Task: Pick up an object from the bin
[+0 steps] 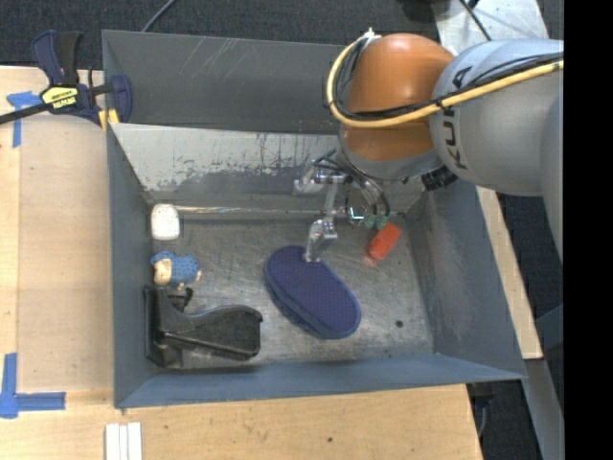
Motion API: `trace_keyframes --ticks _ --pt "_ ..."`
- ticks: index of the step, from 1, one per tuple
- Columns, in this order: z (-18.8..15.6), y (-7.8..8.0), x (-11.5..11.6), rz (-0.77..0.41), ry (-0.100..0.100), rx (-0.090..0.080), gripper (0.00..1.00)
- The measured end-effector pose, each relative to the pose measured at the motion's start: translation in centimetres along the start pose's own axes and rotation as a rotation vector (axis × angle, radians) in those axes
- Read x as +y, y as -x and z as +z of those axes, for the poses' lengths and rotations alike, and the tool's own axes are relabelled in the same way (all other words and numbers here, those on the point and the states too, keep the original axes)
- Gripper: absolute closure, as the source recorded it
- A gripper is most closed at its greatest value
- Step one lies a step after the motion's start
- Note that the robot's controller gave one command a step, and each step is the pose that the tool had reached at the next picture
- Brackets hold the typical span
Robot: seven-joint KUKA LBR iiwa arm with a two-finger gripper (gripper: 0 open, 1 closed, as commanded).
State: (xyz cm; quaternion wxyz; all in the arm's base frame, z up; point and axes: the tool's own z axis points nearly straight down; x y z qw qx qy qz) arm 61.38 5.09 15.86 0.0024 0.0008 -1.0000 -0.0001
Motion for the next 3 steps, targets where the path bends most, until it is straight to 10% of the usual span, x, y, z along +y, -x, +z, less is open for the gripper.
trace_keyframes --ticks 1,2,3 --pt "7.6 -4.4 -3.4 0.011 0.004 -0.013 0.0" --pt "7.3 -4.5 -3.4 0.007 0.002 -0.002 1.0" --pt "-6.2 -4.8 -4.0 0.007 0.0 -0.017 1.0"
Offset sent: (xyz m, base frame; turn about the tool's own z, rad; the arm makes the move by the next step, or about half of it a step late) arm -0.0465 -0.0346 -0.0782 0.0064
